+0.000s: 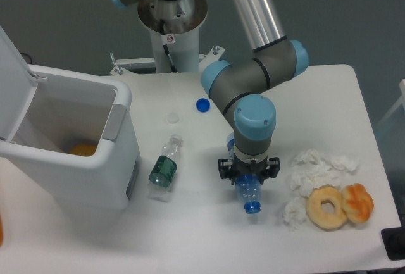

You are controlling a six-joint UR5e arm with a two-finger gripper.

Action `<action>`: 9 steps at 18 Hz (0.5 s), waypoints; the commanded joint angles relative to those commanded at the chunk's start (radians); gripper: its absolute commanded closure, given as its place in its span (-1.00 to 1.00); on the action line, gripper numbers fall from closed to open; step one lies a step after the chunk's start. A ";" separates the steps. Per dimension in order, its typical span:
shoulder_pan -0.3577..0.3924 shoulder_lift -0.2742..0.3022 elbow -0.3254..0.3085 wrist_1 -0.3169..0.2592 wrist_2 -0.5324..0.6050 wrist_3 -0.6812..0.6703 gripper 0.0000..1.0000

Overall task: Pick up the plastic bottle
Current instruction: 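Lift the held bottle and swing it toward the trash bin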

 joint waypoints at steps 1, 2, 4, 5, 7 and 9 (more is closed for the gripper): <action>-0.003 0.012 0.012 0.000 -0.002 0.000 -0.48; -0.008 0.023 0.025 0.002 -0.005 0.000 -0.48; -0.034 0.041 0.049 0.005 -0.027 0.006 -0.48; -0.046 0.052 0.063 0.005 -0.053 0.006 -0.48; -0.055 0.080 0.072 0.003 -0.112 0.020 -0.48; -0.058 0.104 0.071 0.002 -0.158 0.114 -0.48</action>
